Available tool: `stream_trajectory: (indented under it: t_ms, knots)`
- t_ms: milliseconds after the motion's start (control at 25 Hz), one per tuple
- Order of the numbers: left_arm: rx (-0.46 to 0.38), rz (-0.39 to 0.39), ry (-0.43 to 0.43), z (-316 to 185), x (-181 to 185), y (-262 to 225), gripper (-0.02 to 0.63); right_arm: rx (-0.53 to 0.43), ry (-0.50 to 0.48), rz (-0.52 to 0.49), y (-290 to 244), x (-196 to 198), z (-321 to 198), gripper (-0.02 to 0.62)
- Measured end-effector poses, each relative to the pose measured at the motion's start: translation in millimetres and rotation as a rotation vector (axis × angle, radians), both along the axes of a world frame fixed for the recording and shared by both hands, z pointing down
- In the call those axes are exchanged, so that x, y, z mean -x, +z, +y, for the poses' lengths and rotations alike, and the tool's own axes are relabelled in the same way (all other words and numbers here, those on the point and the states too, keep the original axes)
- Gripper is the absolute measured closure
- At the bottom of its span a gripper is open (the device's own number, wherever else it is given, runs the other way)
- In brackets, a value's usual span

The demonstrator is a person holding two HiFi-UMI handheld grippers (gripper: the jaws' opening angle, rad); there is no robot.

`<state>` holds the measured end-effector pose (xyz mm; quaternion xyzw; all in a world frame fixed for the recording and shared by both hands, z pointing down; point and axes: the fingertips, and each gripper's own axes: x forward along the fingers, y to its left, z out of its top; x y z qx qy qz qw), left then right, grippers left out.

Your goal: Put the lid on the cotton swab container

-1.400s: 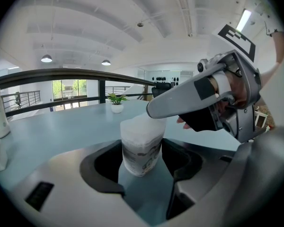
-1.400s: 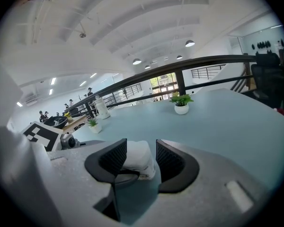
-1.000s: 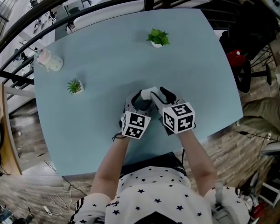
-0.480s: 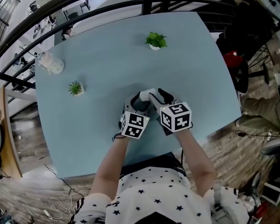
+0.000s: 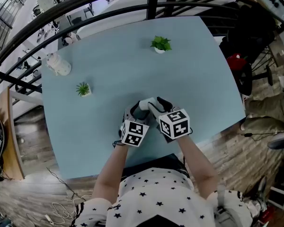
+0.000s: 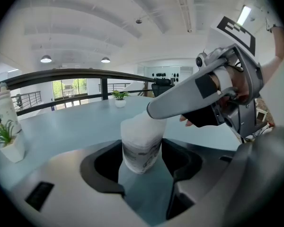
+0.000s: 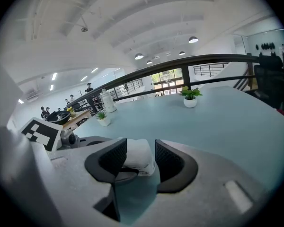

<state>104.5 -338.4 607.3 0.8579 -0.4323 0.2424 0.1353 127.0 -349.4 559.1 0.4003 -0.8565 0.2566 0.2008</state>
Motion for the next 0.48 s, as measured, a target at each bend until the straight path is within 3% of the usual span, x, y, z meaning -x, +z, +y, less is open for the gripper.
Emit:
stream_trajectory:
  t_ms: [480]
  knots:
    - [0.038,-0.017,-0.007,46.6,39.3,-3.0,0.351,0.010,-0.041,0.041,-2.1,37.0,45.8,0.419]
